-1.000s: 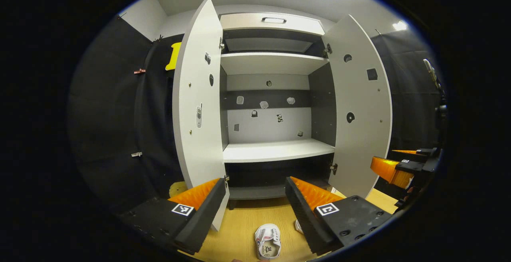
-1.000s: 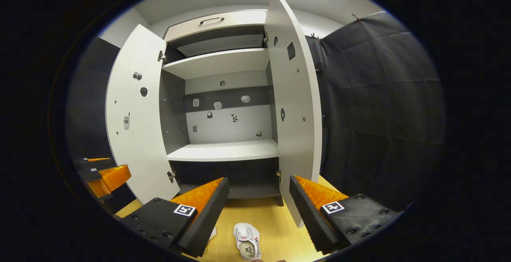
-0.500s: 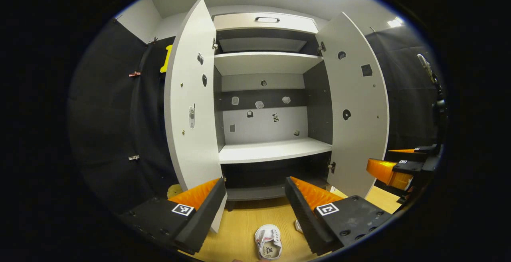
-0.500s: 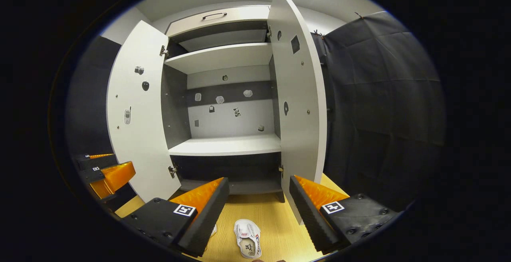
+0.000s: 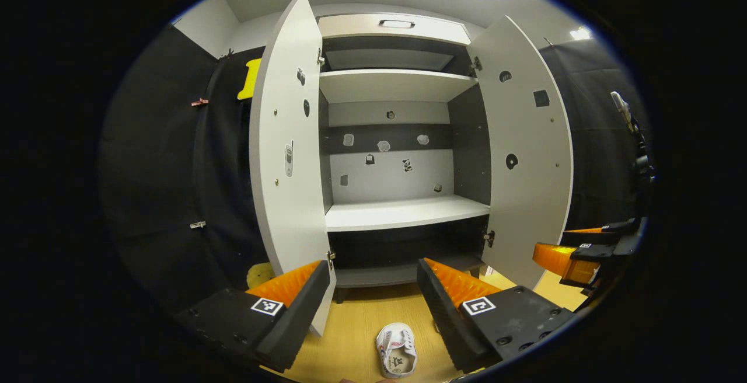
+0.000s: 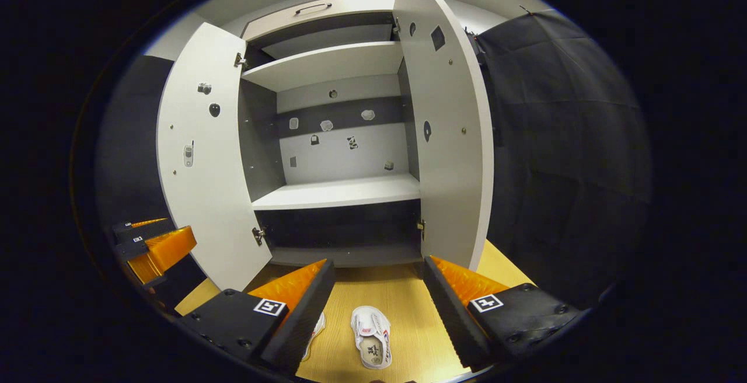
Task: Grab one shoe with the right hand and put it into the shoe cabinet, grab the other shoe with the left hand and put it into the shoe cabinet; then close the right door with the right hand and the left door with the left hand.
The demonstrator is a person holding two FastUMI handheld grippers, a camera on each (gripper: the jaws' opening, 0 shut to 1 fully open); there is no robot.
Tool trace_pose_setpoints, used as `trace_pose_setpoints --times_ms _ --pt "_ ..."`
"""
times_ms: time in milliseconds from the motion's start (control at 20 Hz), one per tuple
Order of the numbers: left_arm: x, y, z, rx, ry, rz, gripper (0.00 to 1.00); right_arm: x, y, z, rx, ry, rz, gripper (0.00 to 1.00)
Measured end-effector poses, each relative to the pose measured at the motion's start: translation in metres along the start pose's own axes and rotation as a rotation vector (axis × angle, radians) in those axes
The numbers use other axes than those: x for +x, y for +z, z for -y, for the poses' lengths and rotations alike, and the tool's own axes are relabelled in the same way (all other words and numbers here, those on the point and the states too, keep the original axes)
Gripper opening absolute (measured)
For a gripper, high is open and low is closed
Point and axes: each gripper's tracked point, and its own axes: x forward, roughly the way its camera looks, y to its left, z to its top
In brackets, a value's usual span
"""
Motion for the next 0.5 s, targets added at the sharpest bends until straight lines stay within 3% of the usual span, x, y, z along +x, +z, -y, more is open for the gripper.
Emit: trace_pose_setpoints --times_ms 250,500 --pt "-0.002 -0.009 -0.008 0.002 -0.003 -0.018 0.95 0.004 -0.025 -0.007 0.005 0.001 -0.058 0.99" --pt "-0.005 -0.031 -0.018 0.019 -0.013 -0.069 0.95 0.008 -0.081 -0.018 -0.045 0.008 -0.173 0.99"
